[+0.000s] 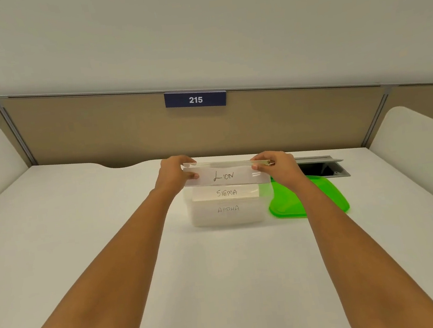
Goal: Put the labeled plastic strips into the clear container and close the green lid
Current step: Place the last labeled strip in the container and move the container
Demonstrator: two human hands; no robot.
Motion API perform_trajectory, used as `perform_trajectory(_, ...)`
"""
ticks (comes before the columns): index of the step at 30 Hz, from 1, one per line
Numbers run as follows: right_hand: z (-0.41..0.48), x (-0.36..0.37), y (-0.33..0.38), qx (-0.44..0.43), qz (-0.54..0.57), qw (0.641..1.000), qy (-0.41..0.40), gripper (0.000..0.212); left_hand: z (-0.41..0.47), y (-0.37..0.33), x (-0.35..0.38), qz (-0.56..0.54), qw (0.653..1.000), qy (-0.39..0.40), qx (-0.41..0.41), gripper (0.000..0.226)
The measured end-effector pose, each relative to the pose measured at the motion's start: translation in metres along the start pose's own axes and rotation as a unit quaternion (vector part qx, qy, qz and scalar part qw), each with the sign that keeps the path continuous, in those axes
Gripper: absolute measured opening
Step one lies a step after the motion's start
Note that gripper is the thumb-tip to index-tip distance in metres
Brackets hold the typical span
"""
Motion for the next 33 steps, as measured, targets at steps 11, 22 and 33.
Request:
perform_trajectory(11, 0.036, 0.007, -0.027, 0.002, -0.044, 0.999, 0.021, 0.022, 0.033, 0.003, 0.033, 0.023, 0.999, 0.004, -0.034, 0.039)
perform_trajectory(22, 0.054, 0.036, -0.042, -0.017, -0.18, 0.98, 0.082, 0.019, 0.053, 0.02, 0.061, 0.142, 0.988, 0.043, -0.035, 0.038)
perform_trajectory(33, 0.065, 0.065, -0.052, -0.076, -0.39, 0.906, 0.149, 0.024, 0.059, 0.022, 0.088, 0.294, 0.953, 0.075, 0.008, 0.034)
Point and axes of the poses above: each hand's wrist, its own z-axis towards the middle knuckle, its own x-axis out of the palm, y = z × x, the point moved 9 cm from there along z, towards the middle knuckle, and after that the axes turned 4 degrees about -x, right-handed, at the moved point
